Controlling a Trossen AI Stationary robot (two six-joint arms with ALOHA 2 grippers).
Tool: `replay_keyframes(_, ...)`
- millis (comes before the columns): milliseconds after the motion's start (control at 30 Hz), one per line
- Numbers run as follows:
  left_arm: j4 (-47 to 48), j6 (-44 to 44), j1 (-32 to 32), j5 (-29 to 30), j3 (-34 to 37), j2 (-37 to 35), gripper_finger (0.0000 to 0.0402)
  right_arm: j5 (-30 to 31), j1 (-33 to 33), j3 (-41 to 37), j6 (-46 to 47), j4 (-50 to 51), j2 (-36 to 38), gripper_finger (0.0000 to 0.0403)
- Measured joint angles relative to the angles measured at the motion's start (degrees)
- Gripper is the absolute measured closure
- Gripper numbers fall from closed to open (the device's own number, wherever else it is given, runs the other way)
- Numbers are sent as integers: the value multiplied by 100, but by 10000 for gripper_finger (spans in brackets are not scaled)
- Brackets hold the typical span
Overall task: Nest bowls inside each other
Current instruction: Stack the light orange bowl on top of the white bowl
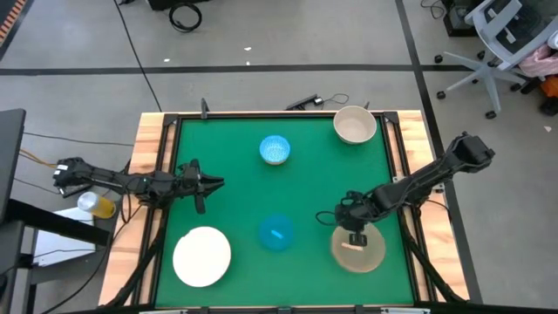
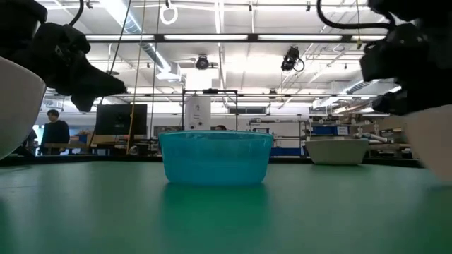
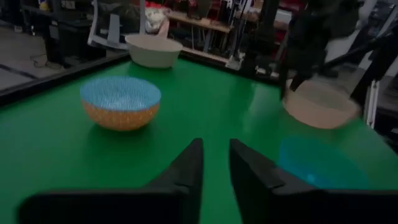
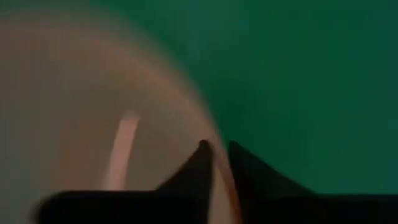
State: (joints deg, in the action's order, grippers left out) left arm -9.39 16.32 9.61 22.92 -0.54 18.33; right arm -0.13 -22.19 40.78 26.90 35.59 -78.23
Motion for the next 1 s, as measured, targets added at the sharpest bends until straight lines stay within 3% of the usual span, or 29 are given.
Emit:
replay_keyframes(100, 47, 7, 0, -8, -163, 251, 260, 144, 169, 434, -204, 169, -43, 382)
replay_keyframes(200, -2, 8, 0, -22, -426, 449, 223, 659, 324, 1025, -451, 542, -21, 379)
replay_keyframes(367, 11, -42, 0, -35, -882, 802, 206, 1886, 565, 1808, -939, 240, 154, 391)
replay_keyframes(533, -4, -75, 0, -35, -1275, 1256, 205, 3465, 859, 1900, -1072, -1184, 119, 383)
replay_keyframes(667, -421, -343, 2, 93, -1426, 1713, 205, 4369, 1117, 1831, -1491, -2337, -358, 383)
replay_keyframes(833, -1718, -1165, 0, 476, -1445, 2404, 205, 5436, 1438, 1829, -2463, -4327, -1325, 388)
replay_keyframes(1000, -2518, -1808, 0, 1031, -1447, 2934, 201, 6410, 1707, 1827, -3999, -6506, -2182, 384)
